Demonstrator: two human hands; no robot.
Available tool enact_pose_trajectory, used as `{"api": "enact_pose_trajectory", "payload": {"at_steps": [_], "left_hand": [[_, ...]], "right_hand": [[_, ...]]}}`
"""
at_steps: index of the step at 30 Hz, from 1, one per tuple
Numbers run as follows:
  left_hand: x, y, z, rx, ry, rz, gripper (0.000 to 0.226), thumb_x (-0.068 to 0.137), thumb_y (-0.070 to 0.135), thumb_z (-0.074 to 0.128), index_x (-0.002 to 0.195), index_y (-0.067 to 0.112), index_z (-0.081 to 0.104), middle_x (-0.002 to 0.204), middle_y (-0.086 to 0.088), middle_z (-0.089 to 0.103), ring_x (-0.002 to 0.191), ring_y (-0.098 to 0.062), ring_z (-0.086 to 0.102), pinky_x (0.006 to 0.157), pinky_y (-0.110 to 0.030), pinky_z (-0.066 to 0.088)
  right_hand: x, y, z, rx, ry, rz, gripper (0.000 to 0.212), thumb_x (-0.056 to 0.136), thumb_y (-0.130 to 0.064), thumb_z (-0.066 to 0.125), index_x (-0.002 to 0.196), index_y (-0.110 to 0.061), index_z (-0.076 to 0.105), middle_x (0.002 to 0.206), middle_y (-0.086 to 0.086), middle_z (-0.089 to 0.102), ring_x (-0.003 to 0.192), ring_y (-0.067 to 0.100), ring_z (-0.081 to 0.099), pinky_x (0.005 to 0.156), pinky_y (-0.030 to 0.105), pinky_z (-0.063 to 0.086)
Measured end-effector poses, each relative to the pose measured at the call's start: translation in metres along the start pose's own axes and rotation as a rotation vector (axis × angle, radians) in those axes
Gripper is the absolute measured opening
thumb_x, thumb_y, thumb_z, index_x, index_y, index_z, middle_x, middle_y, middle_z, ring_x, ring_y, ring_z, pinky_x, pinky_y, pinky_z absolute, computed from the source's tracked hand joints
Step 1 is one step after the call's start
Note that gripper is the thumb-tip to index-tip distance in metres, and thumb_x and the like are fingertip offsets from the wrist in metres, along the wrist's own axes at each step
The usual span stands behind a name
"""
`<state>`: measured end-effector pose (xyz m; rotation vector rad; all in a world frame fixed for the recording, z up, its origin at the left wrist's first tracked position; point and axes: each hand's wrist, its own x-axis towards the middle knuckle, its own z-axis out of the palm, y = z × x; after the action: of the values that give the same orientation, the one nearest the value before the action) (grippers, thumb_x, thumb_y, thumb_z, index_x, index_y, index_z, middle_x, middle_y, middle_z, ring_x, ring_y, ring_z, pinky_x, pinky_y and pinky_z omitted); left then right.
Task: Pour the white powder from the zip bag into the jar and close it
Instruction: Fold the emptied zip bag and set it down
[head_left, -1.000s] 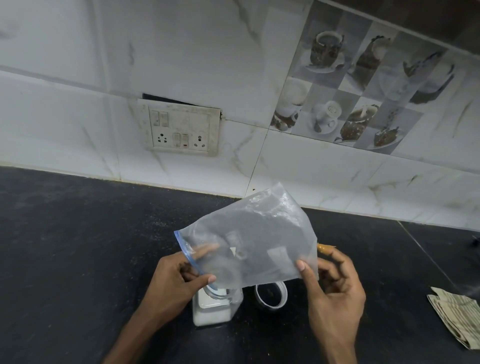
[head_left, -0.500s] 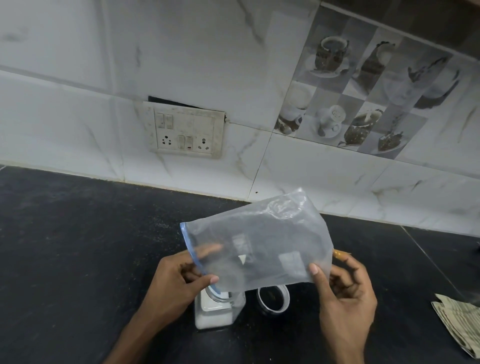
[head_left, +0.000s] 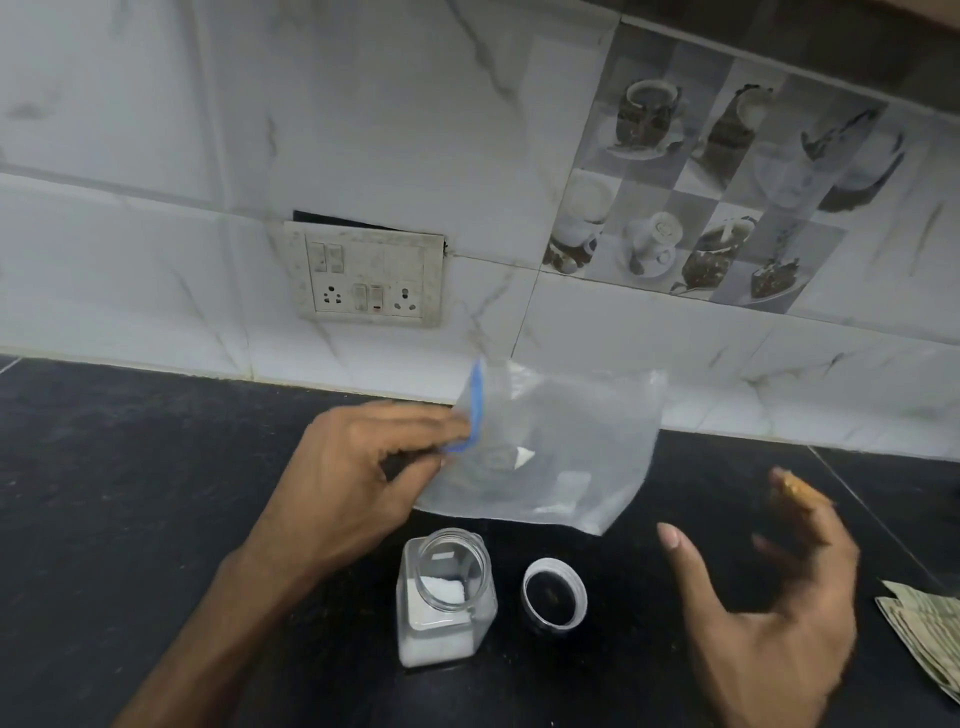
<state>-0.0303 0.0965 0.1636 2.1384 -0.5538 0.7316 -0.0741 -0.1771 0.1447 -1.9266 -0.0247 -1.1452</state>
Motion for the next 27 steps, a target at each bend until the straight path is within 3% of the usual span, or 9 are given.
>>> {"api": "enact_pose_trajectory", "payload": {"at_steps": [4, 7, 9, 11, 15, 18, 22, 25, 27], "left_hand": [[0.014, 0.017, -0.012, 0.046, -0.016, 0.118, 0.02, 0.082, 0.023, 0.068, 0.097, 0.03, 0.078, 0.096, 0.022, 0.074, 0.084, -0.002, 0.065, 0.073, -0.025, 0.057], [0.017, 0.028, -0.016, 0.016, -0.03, 0.145, 0.021, 0.083, 0.028, 0.062, 0.096, 0.032, 0.078, 0.092, 0.025, 0.073, 0.084, -0.003, 0.057, 0.07, -0.018, 0.051], [0.018, 0.033, -0.017, 0.008, -0.042, 0.163, 0.022, 0.082, 0.029, 0.061, 0.096, 0.032, 0.078, 0.092, 0.027, 0.072, 0.085, -0.005, 0.055, 0.072, -0.021, 0.05], [0.016, 0.034, -0.019, 0.022, -0.042, 0.167, 0.022, 0.082, 0.029, 0.062, 0.097, 0.032, 0.077, 0.093, 0.027, 0.072, 0.088, -0.007, 0.055, 0.076, -0.029, 0.051], [0.0, 0.029, -0.02, 0.062, 0.072, 0.092, 0.044, 0.08, 0.034, 0.07, 0.123, 0.031, 0.064, 0.125, 0.021, 0.064, 0.117, -0.008, 0.055, 0.101, -0.042, 0.046], [-0.029, 0.021, -0.009, -0.159, 0.187, -0.195, 0.074, 0.072, 0.041, 0.074, 0.14, 0.034, 0.046, 0.143, 0.018, 0.052, 0.133, -0.008, 0.049, 0.109, -0.026, 0.04], [-0.064, 0.018, 0.023, -0.749, 0.079, -0.509, 0.091, 0.066, 0.025, 0.083, 0.141, 0.043, 0.035, 0.127, -0.001, 0.066, 0.105, -0.022, 0.07, 0.082, -0.031, 0.058], [-0.078, 0.023, 0.035, -0.717, 0.12, -0.556, 0.072, 0.077, 0.009, 0.08, 0.129, 0.044, 0.044, 0.105, -0.008, 0.075, 0.088, -0.027, 0.076, 0.072, -0.043, 0.062], [-0.082, 0.023, 0.031, -0.649, 0.173, -0.531, 0.058, 0.082, 0.008, 0.074, 0.12, 0.045, 0.051, 0.098, -0.007, 0.076, 0.079, -0.019, 0.075, 0.069, -0.032, 0.061]], "right_hand": [[0.019, -0.017, 0.002, -0.12, -0.206, -0.129, 0.093, 0.069, -0.037, 0.088, 0.146, -0.016, 0.039, 0.151, -0.001, 0.044, 0.142, 0.014, 0.039, 0.112, 0.042, 0.04], [0.023, -0.012, 0.014, -0.09, -0.452, -0.074, 0.098, 0.067, -0.043, 0.088, 0.148, -0.023, 0.039, 0.153, -0.012, 0.041, 0.144, 0.003, 0.034, 0.117, 0.027, 0.032], [0.019, -0.009, 0.019, 0.001, -0.577, -0.012, 0.083, 0.066, -0.038, 0.089, 0.139, -0.026, 0.052, 0.144, -0.015, 0.053, 0.136, 0.001, 0.045, 0.111, 0.022, 0.037], [0.01, -0.009, 0.023, 0.164, -0.636, 0.099, 0.045, 0.071, -0.027, 0.086, 0.112, -0.031, 0.071, 0.116, -0.013, 0.072, 0.111, 0.005, 0.066, 0.095, 0.03, 0.052], [-0.01, -0.011, 0.031, 0.395, -0.51, 0.312, 0.012, 0.073, -0.018, 0.076, 0.083, -0.025, 0.079, 0.084, 0.002, 0.078, 0.08, 0.016, 0.074, 0.072, 0.035, 0.06], [-0.016, -0.012, 0.033, 0.546, -0.387, 0.486, 0.013, 0.072, -0.015, 0.076, 0.084, -0.017, 0.079, 0.084, 0.008, 0.078, 0.078, 0.021, 0.075, 0.067, 0.024, 0.058], [-0.028, -0.017, 0.035, 0.545, -0.33, 0.592, 0.006, 0.075, -0.013, 0.077, 0.081, -0.014, 0.077, 0.083, 0.01, 0.077, 0.079, 0.025, 0.074, 0.069, 0.031, 0.061], [-0.039, -0.015, 0.037, 0.494, -0.292, 0.627, 0.006, 0.077, -0.016, 0.079, 0.079, -0.011, 0.075, 0.08, 0.01, 0.076, 0.078, 0.027, 0.073, 0.073, 0.039, 0.06], [-0.043, -0.013, 0.036, 0.479, -0.276, 0.641, 0.01, 0.077, -0.02, 0.079, 0.079, -0.011, 0.074, 0.078, 0.008, 0.076, 0.074, 0.024, 0.071, 0.072, 0.035, 0.059]]}}
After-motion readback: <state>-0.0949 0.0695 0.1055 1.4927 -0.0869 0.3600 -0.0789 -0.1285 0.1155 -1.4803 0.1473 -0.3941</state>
